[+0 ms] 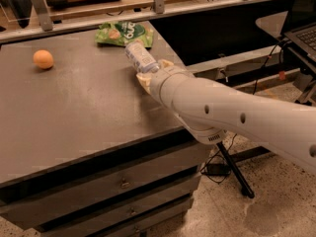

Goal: Move blue plastic bottle near green rice chip bag

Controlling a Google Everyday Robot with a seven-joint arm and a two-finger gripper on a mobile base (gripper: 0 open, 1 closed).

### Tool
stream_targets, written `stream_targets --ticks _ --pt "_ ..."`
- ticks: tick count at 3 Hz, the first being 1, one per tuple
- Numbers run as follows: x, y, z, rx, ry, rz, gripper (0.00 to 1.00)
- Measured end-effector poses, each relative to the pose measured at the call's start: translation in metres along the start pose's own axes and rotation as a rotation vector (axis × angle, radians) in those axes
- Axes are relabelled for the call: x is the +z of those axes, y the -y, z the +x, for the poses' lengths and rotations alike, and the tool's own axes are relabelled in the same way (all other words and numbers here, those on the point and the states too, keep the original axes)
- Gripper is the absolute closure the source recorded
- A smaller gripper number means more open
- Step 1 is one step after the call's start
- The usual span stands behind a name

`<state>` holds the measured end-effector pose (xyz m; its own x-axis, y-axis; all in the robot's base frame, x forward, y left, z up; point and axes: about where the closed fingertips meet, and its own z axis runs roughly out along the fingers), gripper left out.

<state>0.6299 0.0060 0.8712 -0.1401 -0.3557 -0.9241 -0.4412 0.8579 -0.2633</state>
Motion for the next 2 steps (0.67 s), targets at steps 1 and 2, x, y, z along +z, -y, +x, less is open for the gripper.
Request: stream_targets --ticks 1,2 --pt "0.015 0.013 -0.002 -0.003 -0.006 0.017 1.00" --pt "0.032 0.020 -0.004 -0.006 -0.011 0.008 1.00"
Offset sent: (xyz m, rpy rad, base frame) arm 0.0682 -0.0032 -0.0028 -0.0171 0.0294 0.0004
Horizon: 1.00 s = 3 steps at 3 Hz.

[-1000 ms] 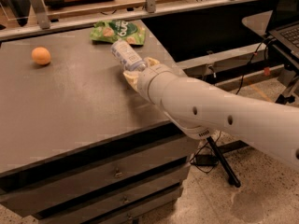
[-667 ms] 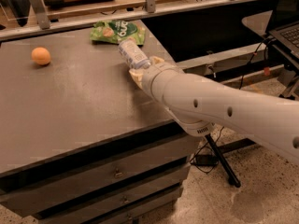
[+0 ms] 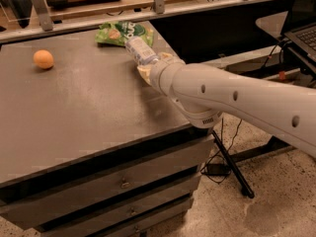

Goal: Move blue plastic bottle near green rice chip bag

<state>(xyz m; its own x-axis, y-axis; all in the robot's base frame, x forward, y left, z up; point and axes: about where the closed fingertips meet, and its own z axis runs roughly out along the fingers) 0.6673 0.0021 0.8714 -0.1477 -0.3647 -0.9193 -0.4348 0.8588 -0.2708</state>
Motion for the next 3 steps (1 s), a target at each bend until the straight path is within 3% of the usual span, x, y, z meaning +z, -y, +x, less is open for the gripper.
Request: stream_targets --ticks 3 --pt "0.044 0.005 0.002 -0.002 -0.013 -0.030 0.98"
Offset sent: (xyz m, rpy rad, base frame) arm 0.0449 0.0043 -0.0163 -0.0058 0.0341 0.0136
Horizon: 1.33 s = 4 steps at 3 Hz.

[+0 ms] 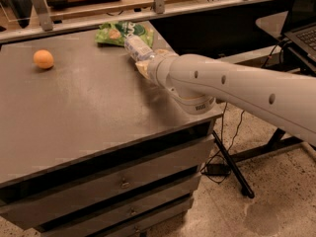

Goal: Move blue plastic bottle near green rice chip bag

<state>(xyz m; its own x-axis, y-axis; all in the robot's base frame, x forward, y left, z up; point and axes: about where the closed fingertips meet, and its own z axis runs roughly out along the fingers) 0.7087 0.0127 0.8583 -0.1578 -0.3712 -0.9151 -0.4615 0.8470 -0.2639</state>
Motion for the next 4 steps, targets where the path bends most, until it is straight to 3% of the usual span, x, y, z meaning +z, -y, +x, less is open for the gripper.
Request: stream_targets --ticks 1,2,4 --pt "0.012 -0.001 -0.001 -0.002 0.001 -0.012 0.74" --pt "0.020 -0.003 -0.005 -0.003 0.006 -0.024 0.44" --pt "0.023 -0.007 -0.015 -0.014 0.022 -0.034 0.01"
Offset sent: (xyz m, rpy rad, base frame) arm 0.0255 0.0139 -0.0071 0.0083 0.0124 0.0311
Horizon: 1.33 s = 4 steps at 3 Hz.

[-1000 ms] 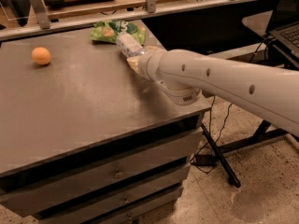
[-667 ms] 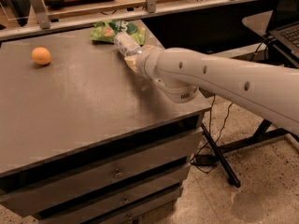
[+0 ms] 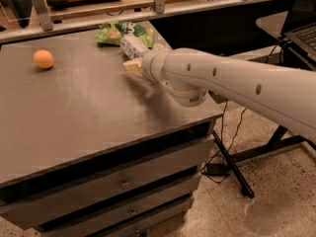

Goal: Move blue plastic bottle near green rice chip bag

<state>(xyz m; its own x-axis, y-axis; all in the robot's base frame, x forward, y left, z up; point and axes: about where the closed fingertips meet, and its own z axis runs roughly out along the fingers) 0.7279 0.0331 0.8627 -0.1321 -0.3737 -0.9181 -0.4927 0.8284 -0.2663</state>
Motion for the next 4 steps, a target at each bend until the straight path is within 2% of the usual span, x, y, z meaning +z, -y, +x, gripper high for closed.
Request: stream_targets --ticks 2,3,4 --pt "-0.016 -0.002 -0.011 -0.009 0.020 -0.003 0.00" --pt "-0.046 -0.010 -0.021 0.003 0.040 -0.026 0.00" --pt "-0.098 -0.001 -0.018 0.046 0.038 -0.019 0.00"
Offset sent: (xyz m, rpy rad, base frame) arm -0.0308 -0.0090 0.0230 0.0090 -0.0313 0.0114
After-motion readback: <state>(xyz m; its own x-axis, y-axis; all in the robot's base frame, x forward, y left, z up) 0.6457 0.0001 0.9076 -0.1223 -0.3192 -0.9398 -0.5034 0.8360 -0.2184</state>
